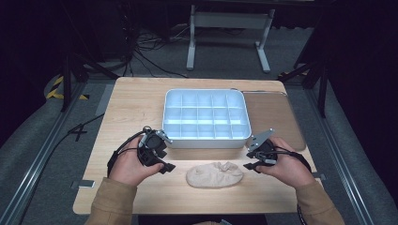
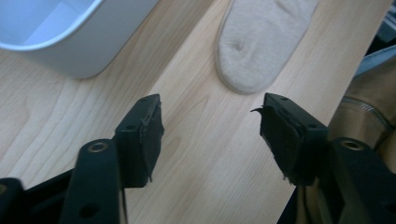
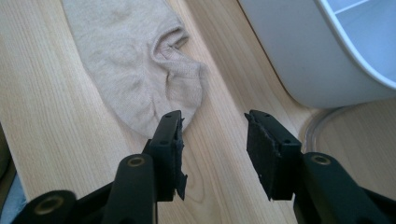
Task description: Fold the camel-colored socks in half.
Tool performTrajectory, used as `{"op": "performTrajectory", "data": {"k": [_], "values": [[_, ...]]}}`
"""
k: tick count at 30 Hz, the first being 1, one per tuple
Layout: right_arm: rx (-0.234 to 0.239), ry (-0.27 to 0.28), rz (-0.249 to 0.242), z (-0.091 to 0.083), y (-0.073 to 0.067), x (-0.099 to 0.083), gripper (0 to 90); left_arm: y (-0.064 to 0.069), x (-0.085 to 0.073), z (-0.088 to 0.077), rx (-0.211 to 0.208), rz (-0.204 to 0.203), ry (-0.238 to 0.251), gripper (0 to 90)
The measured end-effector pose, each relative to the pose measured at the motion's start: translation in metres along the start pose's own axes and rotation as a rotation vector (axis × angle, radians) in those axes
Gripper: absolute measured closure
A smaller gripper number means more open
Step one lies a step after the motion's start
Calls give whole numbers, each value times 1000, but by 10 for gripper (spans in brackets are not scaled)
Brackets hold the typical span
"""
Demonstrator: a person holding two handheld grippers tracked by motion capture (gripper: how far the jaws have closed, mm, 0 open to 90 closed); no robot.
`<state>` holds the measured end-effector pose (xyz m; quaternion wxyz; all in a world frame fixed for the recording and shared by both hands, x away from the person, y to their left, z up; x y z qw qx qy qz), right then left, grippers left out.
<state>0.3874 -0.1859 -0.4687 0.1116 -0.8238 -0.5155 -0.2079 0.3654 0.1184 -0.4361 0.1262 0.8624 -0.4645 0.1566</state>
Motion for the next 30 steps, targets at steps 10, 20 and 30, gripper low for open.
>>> {"op": "performTrajectory", "data": {"k": [10, 20, 30], "values": [[-25, 41, 48, -7, 1, -1, 640, 2, 5, -9, 2, -3, 3, 531], [7, 53, 74, -8, -3, -1, 690, 14, 18, -9, -42, -24, 78, 583], [14, 57, 68, -6, -6, 0, 698, 26, 31, 10, -96, -45, 103, 650]]}}
Point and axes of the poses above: each handheld gripper's, and its own axes: z roughly forward along the jaws, x roughly out of its top, y roughly to its right, the point moved 8 cm from there along z, roughly forward along the jaws, and after that the axes turned 4 degrees about z, right-handed, at the moved point
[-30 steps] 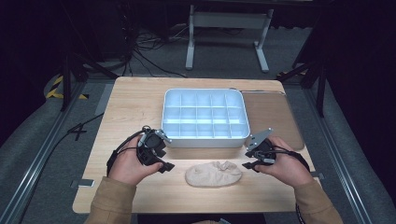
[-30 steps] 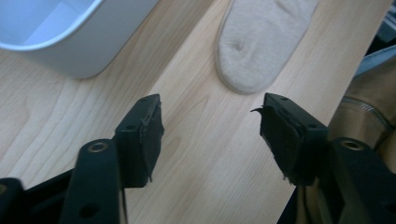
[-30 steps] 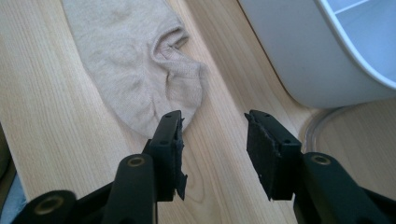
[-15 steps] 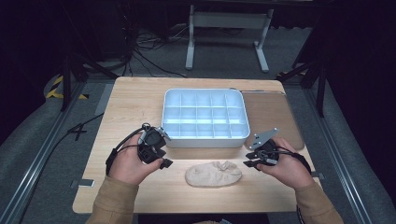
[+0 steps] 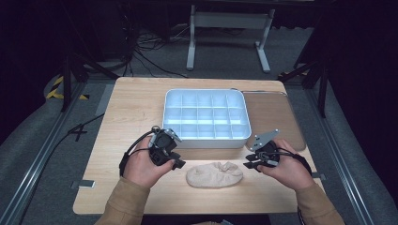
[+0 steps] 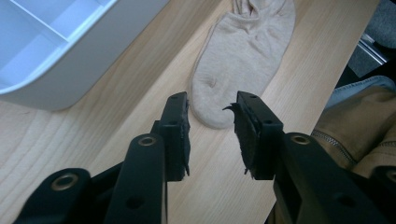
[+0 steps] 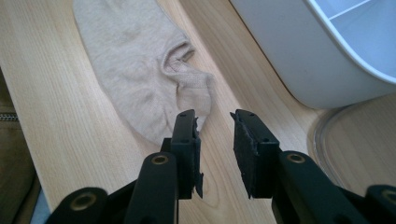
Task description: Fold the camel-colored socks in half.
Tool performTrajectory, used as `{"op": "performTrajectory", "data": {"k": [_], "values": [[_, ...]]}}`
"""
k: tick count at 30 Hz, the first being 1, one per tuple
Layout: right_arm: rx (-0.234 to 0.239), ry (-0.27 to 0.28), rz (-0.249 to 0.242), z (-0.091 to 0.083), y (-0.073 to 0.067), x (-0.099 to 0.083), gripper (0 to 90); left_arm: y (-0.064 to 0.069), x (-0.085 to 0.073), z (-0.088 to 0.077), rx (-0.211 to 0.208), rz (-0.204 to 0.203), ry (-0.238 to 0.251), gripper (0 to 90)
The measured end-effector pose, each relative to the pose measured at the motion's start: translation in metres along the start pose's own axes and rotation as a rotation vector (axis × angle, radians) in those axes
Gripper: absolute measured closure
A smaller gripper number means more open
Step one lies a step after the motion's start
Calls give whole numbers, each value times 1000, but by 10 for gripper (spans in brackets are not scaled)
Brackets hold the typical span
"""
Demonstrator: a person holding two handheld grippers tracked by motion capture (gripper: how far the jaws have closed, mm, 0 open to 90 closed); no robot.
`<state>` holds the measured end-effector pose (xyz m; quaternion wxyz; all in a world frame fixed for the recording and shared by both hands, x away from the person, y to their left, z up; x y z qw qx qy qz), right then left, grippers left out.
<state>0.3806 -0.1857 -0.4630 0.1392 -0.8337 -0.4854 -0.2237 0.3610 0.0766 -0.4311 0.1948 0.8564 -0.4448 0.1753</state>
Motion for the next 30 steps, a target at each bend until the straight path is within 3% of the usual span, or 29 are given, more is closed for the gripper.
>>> {"op": "performTrajectory", "data": {"k": [7, 10, 11, 14, 21, 30], "values": [[4, -7, -8, 2, -2, 0, 699, 3, 4, 20, -47, -12, 1, 667], [12, -8, -15, 2, -4, 0, 705, -3, 0, 29, -12, -45, -22, 644], [11, -10, -16, 2, -4, 0, 704, -8, -4, 37, 18, -64, -53, 648], [9, -10, -20, 3, -4, 0, 703, -7, -8, 47, -7, -56, -87, 658], [16, -16, -20, 7, -6, 0, 691, -5, -12, 54, -43, -64, -130, 672], [25, -32, -26, 11, -8, 0, 686, -7, -18, 64, -47, -90, -171, 671]]}}
Point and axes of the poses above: each handheld gripper's, and its own axes: z roughly forward along the jaws, x roughly out of its top, y roughly to its right, the point moved 8 cm from there along z, roughly forward along the jaws, and after that the axes turned 4 degrees about z, right-handed, at the moved point
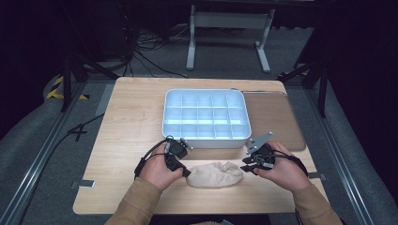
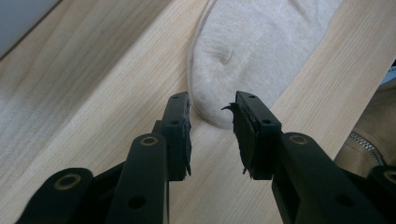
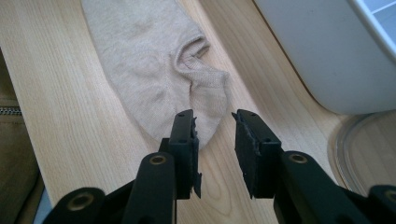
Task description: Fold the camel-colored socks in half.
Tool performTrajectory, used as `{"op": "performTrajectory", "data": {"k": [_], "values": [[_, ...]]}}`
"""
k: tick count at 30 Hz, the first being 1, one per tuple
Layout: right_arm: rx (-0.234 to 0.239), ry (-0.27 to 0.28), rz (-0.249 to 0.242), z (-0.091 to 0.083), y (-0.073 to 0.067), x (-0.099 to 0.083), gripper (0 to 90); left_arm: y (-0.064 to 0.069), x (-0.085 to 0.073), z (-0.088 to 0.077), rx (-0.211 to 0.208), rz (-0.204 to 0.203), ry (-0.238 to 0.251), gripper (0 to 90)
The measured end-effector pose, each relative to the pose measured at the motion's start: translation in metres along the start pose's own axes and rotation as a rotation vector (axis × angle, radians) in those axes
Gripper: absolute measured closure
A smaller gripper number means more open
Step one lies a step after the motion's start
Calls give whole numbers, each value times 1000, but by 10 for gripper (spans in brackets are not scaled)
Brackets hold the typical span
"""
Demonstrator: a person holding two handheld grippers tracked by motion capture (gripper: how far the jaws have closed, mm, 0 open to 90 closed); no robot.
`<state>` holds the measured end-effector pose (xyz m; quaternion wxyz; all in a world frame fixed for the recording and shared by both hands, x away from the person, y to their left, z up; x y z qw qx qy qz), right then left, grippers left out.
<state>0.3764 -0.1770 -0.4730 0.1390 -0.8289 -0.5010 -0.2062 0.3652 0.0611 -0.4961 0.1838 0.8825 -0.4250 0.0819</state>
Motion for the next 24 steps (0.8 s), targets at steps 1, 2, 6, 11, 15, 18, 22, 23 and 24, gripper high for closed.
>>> {"op": "performTrajectory", "data": {"k": [1, 2, 6, 11, 15, 18, 22, 23, 24], "values": [[2, 0, 1, 0, 0, 0, 685, -1, 0, 1, -3, -1, -4, 673], [7, 1, 1, 1, -1, 0, 684, -1, -1, 2, -6, -3, -6, 676], [7, -5, 0, 3, -2, 0, 684, -1, 0, 5, -6, -11, -4, 676], [17, -8, 0, 4, -4, 1, 684, 0, 2, 12, -5, -30, -2, 691], [19, -9, -2, 4, -5, 1, 684, 2, 2, 17, 10, -39, -16, 702], [13, -11, -5, 5, -5, 1, 684, 2, 4, 20, 26, -30, -19, 704], [22, -11, -10, 5, -7, 2, 681, 4, 3, 24, 41, -17, -49, 675], [22, -11, -12, 5, -7, 2, 680, 4, 3, 25, 43, -12, -52, 661], [18, -9, -15, 6, -7, 2, 677, 4, 4, 25, 49, -10, -52, 665]]}}
Point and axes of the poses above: each handheld gripper's, and its own axes: z roughly forward along the jaws, x roughly out of its top, y roughly to its right, the point moved 8 cm from there along z, roughly forward along the jaws, and after that the axes turned 4 degrees about z, right-handed, at the moved point
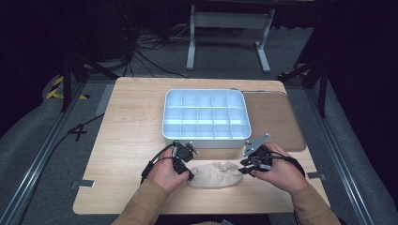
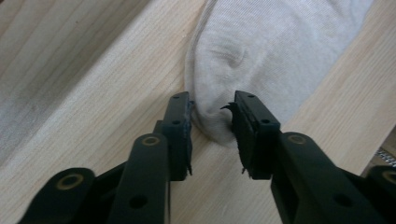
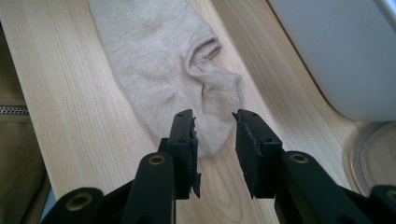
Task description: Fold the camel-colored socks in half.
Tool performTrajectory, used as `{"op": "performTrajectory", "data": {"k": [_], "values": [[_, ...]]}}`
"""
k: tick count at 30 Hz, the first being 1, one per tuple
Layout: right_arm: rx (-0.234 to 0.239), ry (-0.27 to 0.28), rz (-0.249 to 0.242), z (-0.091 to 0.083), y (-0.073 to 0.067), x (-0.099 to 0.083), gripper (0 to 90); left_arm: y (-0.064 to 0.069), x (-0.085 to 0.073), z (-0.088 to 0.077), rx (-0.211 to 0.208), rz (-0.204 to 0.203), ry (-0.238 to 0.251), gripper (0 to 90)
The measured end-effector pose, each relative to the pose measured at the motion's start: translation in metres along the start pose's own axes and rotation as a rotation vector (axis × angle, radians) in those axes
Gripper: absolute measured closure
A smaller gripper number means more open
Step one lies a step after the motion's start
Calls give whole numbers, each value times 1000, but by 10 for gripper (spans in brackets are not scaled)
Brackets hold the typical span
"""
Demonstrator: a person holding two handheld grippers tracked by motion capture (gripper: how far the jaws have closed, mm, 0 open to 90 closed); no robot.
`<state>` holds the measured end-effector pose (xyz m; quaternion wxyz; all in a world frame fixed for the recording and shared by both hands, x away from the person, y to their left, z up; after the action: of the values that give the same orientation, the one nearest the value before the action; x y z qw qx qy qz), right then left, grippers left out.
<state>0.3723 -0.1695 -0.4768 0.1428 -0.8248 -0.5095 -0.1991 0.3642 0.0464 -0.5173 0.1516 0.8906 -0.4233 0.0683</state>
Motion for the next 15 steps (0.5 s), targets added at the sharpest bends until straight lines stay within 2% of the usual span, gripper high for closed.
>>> {"op": "performTrajectory", "data": {"k": [6, 9, 10, 12, 15], "values": [[7, 15, -9, -3, -3, 2, 672, 2, 0, 1, 17, 3, -8, 682], [3, 14, -10, -3, -3, 3, 681, 5, 0, 2, 4, 1, -15, 813], [1, 12, -8, -3, -3, 3, 689, 5, 1, 2, 3, -5, -9, 813], [0, 9, -2, -2, -4, 3, 735, 5, 1, 1, -4, -28, 2, 843], [9, 16, 8, -2, -5, 5, 827, 5, 1, 0, -10, -35, 9, 853]]}}
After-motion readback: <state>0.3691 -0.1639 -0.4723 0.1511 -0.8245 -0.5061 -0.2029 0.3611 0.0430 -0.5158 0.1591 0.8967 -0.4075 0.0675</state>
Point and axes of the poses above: each handheld gripper's, and its own axes: z roughly forward along the jaws, x roughly out of its top, y roughly to its right, the point moved 8 cm from there along z, roughly forward along the jaws, and after that the axes turned 4 degrees about z, right-handed, at the moved point
